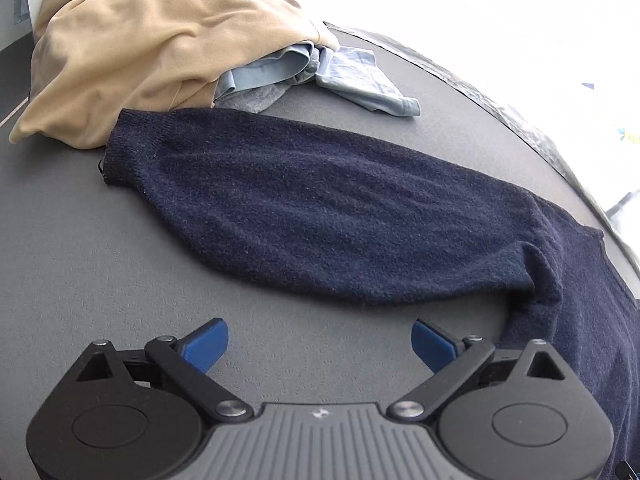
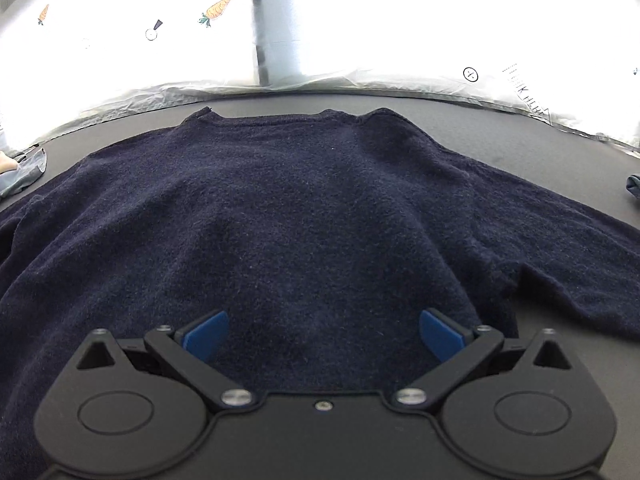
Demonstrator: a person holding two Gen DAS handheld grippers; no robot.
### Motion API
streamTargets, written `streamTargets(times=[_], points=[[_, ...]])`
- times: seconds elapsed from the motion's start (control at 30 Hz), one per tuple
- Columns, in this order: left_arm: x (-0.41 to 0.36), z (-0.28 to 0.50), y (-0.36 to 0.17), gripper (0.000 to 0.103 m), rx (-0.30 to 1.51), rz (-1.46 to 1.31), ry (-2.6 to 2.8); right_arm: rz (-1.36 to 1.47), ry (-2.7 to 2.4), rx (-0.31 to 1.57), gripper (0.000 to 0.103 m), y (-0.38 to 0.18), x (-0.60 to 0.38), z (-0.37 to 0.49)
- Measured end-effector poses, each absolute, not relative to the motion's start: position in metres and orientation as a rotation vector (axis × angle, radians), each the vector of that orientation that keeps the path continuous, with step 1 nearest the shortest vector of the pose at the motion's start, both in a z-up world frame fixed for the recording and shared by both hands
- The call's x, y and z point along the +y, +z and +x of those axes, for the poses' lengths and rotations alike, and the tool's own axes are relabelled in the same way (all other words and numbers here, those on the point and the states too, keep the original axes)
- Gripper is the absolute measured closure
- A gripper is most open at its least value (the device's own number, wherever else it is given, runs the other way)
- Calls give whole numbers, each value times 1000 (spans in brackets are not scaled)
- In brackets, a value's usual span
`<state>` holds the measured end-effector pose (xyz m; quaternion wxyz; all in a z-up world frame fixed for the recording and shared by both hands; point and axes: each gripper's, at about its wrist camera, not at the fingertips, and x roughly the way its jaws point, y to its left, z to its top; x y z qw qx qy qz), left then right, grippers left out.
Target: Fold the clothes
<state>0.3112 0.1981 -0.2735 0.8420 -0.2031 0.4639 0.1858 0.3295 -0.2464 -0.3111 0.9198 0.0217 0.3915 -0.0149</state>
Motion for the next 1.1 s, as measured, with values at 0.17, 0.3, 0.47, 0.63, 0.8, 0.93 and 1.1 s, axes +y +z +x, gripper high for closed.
streamTargets(times=[0.17,0.3,0.47,0.63,0.8,0.93,1.1], points=[[219,313,-284,5,982,-346,425,31,-51,726,0,-323,-239,312],[246,309,-291,5,976,-370,493,31,-59,701,0,-326,-239,313],[271,312,-294,4,939,-372,540,31,-61,690,0,-326,-238,312],[288,325,-300,2,896,-364,614,32,-61,688,0,-326,-238,313],[288,335,-304,14,804,-338,687,32,-62,687,0,-326,-238,312],[277,339,-296,85,773,-332,619,33,-62,686,0,-326,-238,312],[233,346,-272,92,751,-254,427,34,-62,685,0,-326,-237,312]])
